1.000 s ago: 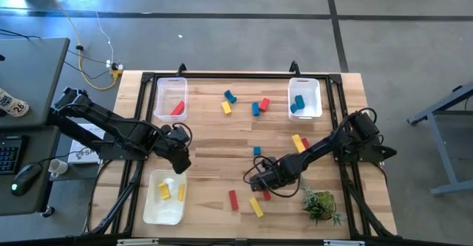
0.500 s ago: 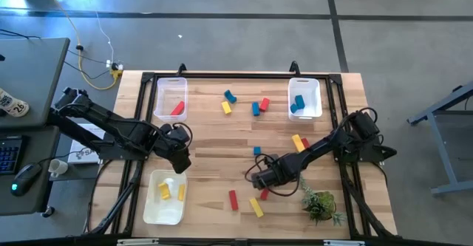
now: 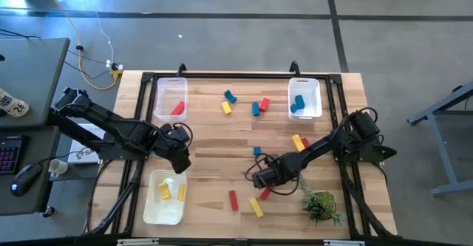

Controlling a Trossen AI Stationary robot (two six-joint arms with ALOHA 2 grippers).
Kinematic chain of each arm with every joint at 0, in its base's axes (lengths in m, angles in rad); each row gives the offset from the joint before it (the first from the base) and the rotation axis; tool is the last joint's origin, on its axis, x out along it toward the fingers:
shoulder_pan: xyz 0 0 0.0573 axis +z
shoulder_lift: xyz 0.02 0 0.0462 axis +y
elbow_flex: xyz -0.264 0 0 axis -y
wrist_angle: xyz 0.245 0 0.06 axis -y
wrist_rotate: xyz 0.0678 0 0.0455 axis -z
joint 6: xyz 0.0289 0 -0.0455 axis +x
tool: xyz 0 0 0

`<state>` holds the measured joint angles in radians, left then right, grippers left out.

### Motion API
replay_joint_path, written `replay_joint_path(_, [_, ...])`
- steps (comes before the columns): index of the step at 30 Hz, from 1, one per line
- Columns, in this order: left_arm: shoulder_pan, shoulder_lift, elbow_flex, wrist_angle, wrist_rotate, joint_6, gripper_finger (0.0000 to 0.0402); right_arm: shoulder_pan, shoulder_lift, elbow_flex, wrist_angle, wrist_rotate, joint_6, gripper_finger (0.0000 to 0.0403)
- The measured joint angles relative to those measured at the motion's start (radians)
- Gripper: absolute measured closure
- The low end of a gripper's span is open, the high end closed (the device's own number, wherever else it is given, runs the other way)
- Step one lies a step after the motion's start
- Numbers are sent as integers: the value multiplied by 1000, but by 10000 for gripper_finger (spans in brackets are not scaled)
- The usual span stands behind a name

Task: Sort & place blocks by color
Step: Put the red block into the transparent bin

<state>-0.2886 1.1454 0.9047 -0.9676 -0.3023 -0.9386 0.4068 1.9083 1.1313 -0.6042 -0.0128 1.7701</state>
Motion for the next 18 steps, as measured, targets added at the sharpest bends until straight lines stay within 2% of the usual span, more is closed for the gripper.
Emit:
replay_joint_path(11, [0, 0, 0, 0, 0, 0, 211, -11, -26, -1, 12, 23, -76, 275])
replay_joint_path(18, [0, 0, 0, 0, 0, 0, 211, -45, -90, -4, 5, 86, -241, 267])
